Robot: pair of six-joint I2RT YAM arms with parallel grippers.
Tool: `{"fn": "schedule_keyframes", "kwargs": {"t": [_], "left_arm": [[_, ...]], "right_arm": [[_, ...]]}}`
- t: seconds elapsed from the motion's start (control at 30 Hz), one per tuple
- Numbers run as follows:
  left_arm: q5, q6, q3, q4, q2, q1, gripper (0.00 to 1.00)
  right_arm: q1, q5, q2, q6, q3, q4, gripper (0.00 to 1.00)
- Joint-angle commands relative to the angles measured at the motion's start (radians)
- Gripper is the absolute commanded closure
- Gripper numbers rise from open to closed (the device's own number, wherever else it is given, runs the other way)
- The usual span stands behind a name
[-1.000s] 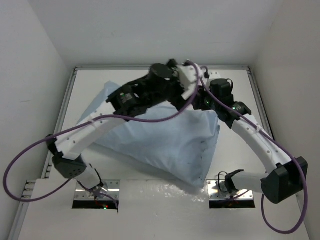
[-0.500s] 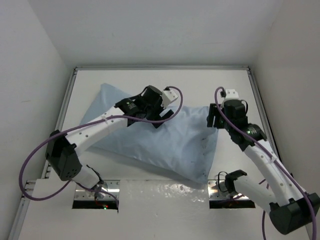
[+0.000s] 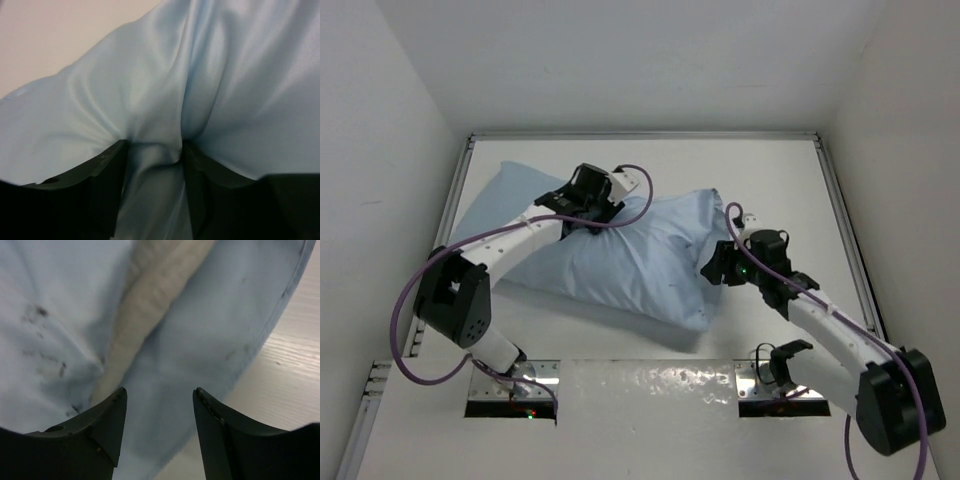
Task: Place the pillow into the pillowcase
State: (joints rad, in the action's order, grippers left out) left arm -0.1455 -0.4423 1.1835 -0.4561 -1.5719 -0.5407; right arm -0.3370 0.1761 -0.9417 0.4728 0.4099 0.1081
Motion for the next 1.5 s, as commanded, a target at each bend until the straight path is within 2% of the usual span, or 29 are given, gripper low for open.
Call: {"fn": "schedule_keyframes", "kwargs": {"t": [0.0,0.07,0.1,0.17,0.23,0.33,0.37,0.43,0.5,0.6,0.63,0.73,0.9,1.07,1.13,1.17,1.2,1.23,1.33,1.47], "left_arm": [[-0.138,-0.133,-0.059,0.062,0.047,0.054,0.51],[-0.109,-0.141,-0.021,0.048,0.061,0.054,0.46],[-0.083,-0.138,0.005,0.033,0.068,0.054,0.39],[0.016,-0.121,0.085,-0.03,0.081,0.048,0.3],[0.053,-0.101,0.125,-0.052,0.092,0.029,0.26],[-0.008,-0.085,0.188,-0.072,0.102,-0.106,0.23],[-0.058,-0.088,0.22,-0.076,0.087,-0.201,0.2],[-0.06,-0.067,0.286,-0.101,0.043,-0.298,0.17],[-0.039,-0.009,0.422,-0.16,-0.075,-0.332,0.16],[-0.028,0.056,0.597,-0.234,-0.261,-0.358,0.15],[-0.023,0.065,0.629,-0.254,-0.337,-0.364,0.14],[-0.078,0.063,0.694,-0.237,-0.437,-0.393,0.13],[-0.186,0.073,0.738,-0.179,-0.516,-0.403,0.15],[-0.105,0.086,0.734,-0.182,-0.516,-0.41,0.18],[-0.1,0.083,0.728,-0.179,-0.516,-0.415,0.33],[-0.097,0.079,0.723,-0.171,-0.517,-0.415,0.62],[-0.098,0.079,0.723,-0.17,-0.52,-0.415,0.82],[-0.101,0.079,0.726,-0.17,-0.522,-0.415,0.98],[-0.092,0.079,0.766,-0.191,-0.508,-0.416,1.0],[-0.077,0.068,0.824,-0.216,-0.465,-0.423,1.0]], "right_arm": [[-0.025,0.128,-0.097,0.038,-0.017,-0.339,0.46],[-0.069,0.158,-0.138,0.041,-0.005,-0.399,0.51],[-0.088,0.172,-0.173,0.036,0.001,-0.444,0.52],[-0.149,0.18,-0.2,0.004,0.006,-0.473,0.52],[-0.157,0.148,-0.197,0.03,-0.022,-0.505,0.51],[-0.091,-0.002,-0.141,0.096,-0.031,-0.434,0.56],[-0.07,-0.111,-0.131,0.104,-0.025,-0.336,0.58],[-0.01,-0.208,-0.106,0.113,-0.014,-0.247,0.57],[0.041,-0.216,-0.086,0.125,-0.051,-0.202,0.55],[0.147,-0.086,-0.051,0.173,-0.129,-0.274,0.53],[0.154,-0.061,-0.04,0.176,-0.144,-0.301,0.52],[0.161,-0.012,-0.043,0.162,-0.163,-0.366,0.51],[0.159,-0.015,-0.051,0.128,-0.166,-0.373,0.5],[0.161,-0.013,-0.062,0.122,-0.206,-0.42,0.49],[0.159,-0.012,-0.08,0.118,-0.209,-0.43,0.49],[0.159,0.0,-0.085,0.116,-0.215,-0.455,0.5],[0.159,0.0,-0.092,0.118,-0.218,-0.47,0.5],[0.159,0.02,-0.098,0.119,-0.221,-0.49,0.51],[0.161,0.075,-0.123,0.148,-0.23,-0.593,0.5],[0.159,0.173,-0.208,0.204,-0.174,-0.732,0.38]]}}
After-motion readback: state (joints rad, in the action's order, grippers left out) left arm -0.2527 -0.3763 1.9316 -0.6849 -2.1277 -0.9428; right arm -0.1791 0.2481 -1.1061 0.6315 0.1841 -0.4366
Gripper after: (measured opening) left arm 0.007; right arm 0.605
